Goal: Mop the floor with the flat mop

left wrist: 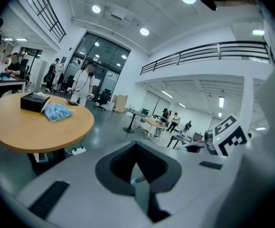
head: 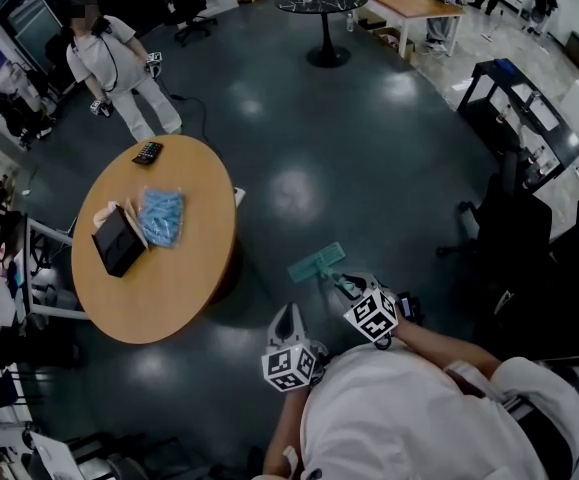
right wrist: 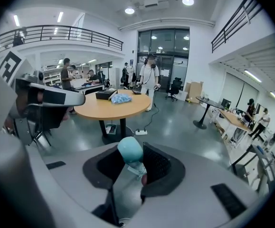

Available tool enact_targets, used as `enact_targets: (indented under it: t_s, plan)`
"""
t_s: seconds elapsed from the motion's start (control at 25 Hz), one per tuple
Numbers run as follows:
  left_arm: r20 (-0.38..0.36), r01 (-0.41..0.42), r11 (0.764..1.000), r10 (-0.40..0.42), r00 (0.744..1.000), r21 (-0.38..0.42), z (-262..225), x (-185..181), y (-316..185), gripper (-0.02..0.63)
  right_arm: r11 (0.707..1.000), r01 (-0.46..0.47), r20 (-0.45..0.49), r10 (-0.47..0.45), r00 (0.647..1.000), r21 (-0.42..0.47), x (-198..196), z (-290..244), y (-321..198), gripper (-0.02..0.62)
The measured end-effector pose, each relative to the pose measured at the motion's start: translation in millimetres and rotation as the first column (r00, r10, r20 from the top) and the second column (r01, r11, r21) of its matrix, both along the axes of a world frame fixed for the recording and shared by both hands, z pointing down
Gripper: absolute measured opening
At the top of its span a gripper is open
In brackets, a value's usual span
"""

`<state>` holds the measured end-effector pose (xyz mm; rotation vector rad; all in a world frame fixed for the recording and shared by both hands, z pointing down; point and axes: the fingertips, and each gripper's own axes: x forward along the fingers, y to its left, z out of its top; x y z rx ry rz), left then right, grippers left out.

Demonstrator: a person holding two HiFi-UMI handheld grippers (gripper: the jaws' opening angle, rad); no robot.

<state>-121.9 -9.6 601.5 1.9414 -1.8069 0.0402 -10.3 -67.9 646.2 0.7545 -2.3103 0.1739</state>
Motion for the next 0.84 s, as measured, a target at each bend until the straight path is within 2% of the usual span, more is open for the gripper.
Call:
enact_targets:
  t_s: [0.84]
  plan:
    - [0.001, -0.018, 1.0, 0.018, 1.0, -0.003, 1.4, -1.3, -4.5, 0.005, 1.0, 0.004, 0.0, -0.004, 1.0, 0.007, -5.4, -0.2, 0.5, 0.114]
